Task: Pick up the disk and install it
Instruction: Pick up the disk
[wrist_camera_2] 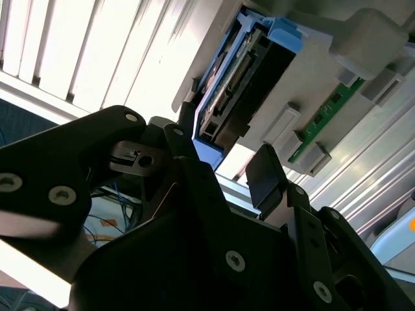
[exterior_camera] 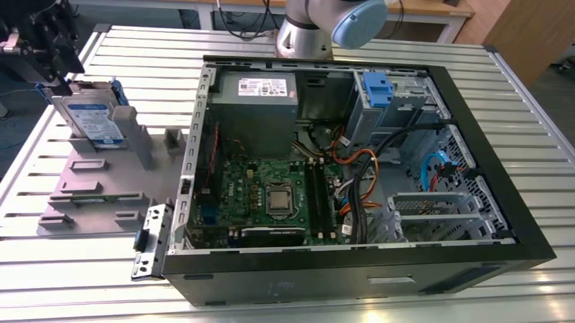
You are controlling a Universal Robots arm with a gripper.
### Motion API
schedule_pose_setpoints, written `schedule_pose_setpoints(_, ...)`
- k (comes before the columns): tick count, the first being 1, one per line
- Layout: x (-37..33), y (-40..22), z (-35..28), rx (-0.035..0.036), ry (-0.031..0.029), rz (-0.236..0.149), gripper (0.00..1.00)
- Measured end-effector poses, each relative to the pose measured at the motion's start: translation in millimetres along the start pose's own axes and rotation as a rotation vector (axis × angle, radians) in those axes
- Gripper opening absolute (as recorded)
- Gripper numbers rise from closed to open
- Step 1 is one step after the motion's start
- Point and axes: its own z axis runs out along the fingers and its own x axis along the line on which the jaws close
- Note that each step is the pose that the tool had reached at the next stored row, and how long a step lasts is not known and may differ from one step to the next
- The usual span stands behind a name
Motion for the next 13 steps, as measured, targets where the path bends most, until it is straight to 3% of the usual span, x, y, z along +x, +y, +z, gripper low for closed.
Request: schedule_pose_setpoints(13, 0.0, -0.2, 4.3, 0.0001, 0.0000, 0.000, 0.59)
